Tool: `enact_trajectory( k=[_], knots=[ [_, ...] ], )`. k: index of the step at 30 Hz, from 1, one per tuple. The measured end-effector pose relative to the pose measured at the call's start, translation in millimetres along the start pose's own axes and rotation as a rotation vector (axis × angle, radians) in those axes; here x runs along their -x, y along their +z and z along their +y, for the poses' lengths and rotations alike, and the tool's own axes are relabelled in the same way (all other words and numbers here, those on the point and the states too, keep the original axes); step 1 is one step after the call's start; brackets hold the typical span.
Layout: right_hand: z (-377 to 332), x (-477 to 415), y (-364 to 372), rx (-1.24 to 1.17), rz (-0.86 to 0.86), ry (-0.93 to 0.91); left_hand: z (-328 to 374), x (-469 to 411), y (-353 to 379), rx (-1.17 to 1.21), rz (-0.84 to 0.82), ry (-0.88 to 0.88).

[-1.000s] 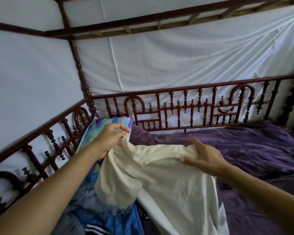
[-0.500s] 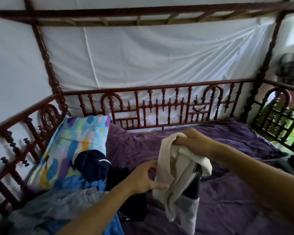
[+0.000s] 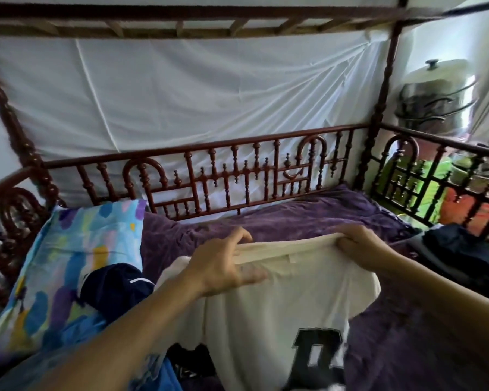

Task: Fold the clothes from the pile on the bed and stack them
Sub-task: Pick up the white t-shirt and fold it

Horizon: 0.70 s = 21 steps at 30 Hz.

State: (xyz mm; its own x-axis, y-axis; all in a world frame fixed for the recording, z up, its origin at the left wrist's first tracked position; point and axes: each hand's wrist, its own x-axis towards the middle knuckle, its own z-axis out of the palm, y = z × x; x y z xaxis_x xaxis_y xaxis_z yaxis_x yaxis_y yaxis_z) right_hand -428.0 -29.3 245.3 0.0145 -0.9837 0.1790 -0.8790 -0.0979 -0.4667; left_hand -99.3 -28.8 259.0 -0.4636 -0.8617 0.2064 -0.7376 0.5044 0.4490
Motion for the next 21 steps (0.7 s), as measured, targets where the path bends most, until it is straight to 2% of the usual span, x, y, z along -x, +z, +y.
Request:
enact_trajectory(
  k=[1, 2, 4, 6, 10, 14, 18, 21],
  knots=[
    [0, 5, 1, -0.051, 0.033, 0.007, -1, 2, -1, -0.241, -0.022, 0.083],
    [0, 10, 2, -0.102, 0.051, 0.003, -3, 2, -3, -0.305, -0.036, 0.129],
    [-9, 23, 0, -0.198, 0.031, -0.045, -21, -2, -14, -0.138, -0.055, 0.139],
    [-21, 38, -1, -0.284, -0.024, -0.092, -50, -7, -30, 0.051, -0.047, 0.043],
    [-46, 64, 2, -0.363, -0.175, -0.093, -101, -21, -52, 0.165, 0.157, -0.101],
    [-67, 75, -2, -0.606, -0.241, -0.075, -109, -47, -60, 0.378, 0.368, -0.174],
    [-56, 79, -15, -0.902, -0.237, 0.015, -88, -86, -63, 0.248, 0.47, -0.05],
    [-21, 89, -19, -1.043, -0.173, 0.115, -62, -118, -50, 0.09, 0.452, 0.061]
  ],
)
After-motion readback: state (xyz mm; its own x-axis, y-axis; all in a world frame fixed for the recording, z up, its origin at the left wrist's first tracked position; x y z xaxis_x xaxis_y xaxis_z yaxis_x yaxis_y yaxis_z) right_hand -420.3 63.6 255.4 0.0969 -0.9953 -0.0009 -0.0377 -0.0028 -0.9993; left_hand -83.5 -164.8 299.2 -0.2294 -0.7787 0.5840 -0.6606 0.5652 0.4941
